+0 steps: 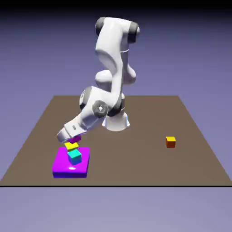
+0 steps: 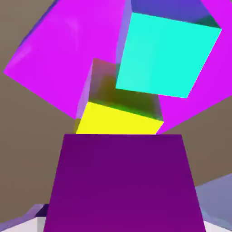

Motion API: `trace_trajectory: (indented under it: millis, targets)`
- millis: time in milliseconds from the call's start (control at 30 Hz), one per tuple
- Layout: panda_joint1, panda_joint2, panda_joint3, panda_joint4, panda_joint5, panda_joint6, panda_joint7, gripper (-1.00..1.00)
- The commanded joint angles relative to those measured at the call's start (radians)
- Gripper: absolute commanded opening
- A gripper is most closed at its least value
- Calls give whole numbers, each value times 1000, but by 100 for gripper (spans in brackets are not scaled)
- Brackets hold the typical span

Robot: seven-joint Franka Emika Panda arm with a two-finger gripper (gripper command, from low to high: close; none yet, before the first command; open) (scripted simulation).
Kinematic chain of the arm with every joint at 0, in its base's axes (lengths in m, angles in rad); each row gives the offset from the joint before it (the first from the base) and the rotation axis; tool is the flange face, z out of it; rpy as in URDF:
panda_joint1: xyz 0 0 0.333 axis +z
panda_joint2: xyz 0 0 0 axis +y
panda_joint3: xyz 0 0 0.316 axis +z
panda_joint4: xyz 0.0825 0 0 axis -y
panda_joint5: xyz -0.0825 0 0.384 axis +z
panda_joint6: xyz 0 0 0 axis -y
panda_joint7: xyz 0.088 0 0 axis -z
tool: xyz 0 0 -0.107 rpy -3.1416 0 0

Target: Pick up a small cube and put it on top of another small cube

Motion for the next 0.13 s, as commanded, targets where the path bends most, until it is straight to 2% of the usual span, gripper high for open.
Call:
trace_trajectory:
  millis: [0,33,100]
  targets:
    - [0,0,0,0,-3,1,1,-100]
    - [0,0,0,0,-3,1,1,100]
    - [14,-22,4,19,3,-42,-5,100]
